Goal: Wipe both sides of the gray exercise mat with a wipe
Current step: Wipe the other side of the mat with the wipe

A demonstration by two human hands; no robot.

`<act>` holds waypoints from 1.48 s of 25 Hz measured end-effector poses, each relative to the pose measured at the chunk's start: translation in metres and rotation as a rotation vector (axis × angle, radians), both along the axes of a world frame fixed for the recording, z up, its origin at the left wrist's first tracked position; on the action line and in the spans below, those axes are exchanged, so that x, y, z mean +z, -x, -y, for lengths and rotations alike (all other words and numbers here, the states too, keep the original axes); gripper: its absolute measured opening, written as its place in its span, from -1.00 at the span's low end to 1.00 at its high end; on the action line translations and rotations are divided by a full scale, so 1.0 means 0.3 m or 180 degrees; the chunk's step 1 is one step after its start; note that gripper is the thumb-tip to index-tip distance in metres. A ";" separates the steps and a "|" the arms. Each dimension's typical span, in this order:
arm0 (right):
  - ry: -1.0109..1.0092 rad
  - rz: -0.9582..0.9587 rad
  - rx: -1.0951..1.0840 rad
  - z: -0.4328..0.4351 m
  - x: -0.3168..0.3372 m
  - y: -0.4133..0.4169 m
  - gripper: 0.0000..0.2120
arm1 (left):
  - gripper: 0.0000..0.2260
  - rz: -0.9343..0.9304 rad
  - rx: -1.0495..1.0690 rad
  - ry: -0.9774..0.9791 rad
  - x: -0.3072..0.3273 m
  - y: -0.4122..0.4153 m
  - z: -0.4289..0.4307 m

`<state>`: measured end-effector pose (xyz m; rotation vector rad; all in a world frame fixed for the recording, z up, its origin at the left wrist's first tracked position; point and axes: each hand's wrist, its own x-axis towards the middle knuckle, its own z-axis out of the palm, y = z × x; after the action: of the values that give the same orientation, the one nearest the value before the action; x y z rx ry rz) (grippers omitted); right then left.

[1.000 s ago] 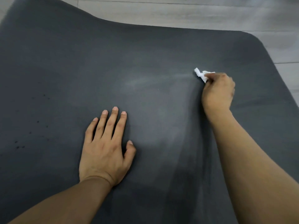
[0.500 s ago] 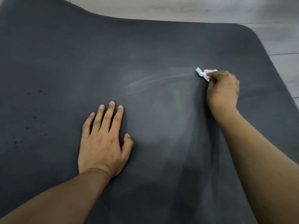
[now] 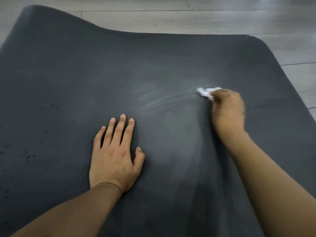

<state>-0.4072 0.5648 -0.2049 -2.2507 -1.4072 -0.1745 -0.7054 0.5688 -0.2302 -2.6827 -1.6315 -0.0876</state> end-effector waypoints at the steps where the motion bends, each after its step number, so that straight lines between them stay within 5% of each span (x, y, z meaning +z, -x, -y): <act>1: 0.0015 -0.0117 -0.0488 0.018 0.002 -0.056 -0.73 | -0.35 -0.0005 0.0010 0.0014 0.001 0.000 0.001; 3: -0.0155 -0.0214 -0.0878 0.016 -0.022 -0.008 -0.73 | -0.35 0.0036 0.0016 0.0041 0.004 -0.004 0.000; 6: -0.0730 -0.0350 0.0344 -0.018 -0.054 0.297 -0.73 | -0.35 0.0140 0.0028 0.0046 0.000 -0.002 0.005; 8: -0.0454 -0.0318 0.1289 0.011 -0.062 0.448 -0.73 | -0.36 0.0232 -0.0002 0.0028 -0.004 -0.004 0.001; 10: -0.0179 -0.0076 0.1519 0.056 -0.049 0.378 -0.75 | -0.36 0.0307 -0.0015 0.0003 -0.008 -0.001 -0.001; 14: 0.0275 -0.0077 -0.0578 0.169 0.041 -0.006 -0.66 | -0.37 0.0217 0.0057 0.0019 -0.006 -0.004 0.008; 16: 0.0315 -0.0331 -0.1105 0.170 0.036 -0.013 -0.65 | -0.40 -0.0167 0.0033 0.0043 0.019 -0.010 0.010; 18: 0.0205 -0.0527 -0.0634 0.139 0.027 0.170 -0.68 | -0.47 -0.0558 -0.0050 0.0032 0.067 -0.011 0.041; 21: 0.0416 -0.0133 0.1049 0.164 -0.021 0.456 -0.71 | -0.59 -0.0566 -0.0444 0.0219 0.152 0.020 0.125; 24: 0.0708 0.0219 0.1841 0.182 0.005 0.358 -0.67 | -0.19 -0.0864 -0.0707 0.1406 0.233 0.107 0.176; 26: 0.0959 0.0284 0.0840 0.174 0.025 0.172 -0.59 | 0.17 -0.1292 -0.0672 0.2134 0.260 0.141 0.183; 29: 0.0835 -0.0200 -0.0846 0.169 0.008 0.051 -0.62 | 0.31 -0.1360 -0.0637 0.2357 0.236 0.135 0.190; 31: 0.0720 -0.0209 -0.0471 0.154 -0.003 0.235 -0.59 | 0.31 -0.1323 -0.0564 0.2380 0.235 0.127 0.193; 34: 0.0651 -0.0118 0.1129 0.222 -0.031 0.519 -0.61 | 0.30 -0.1295 -0.0564 0.2368 0.232 0.141 0.194; 36: 0.0694 0.0203 0.1656 0.260 -0.023 0.453 -0.67 | 0.30 -0.1335 -0.0567 0.2341 0.232 0.139 0.194; 37: 0.0658 0.0294 0.1392 0.268 -0.008 0.360 -0.67 | 0.30 -0.1362 -0.0559 0.2332 0.234 0.136 0.192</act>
<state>-0.5153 0.4845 -0.2073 -2.0462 -2.0064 0.0139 -0.7461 0.5111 -0.1600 -2.9799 -1.4753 1.2135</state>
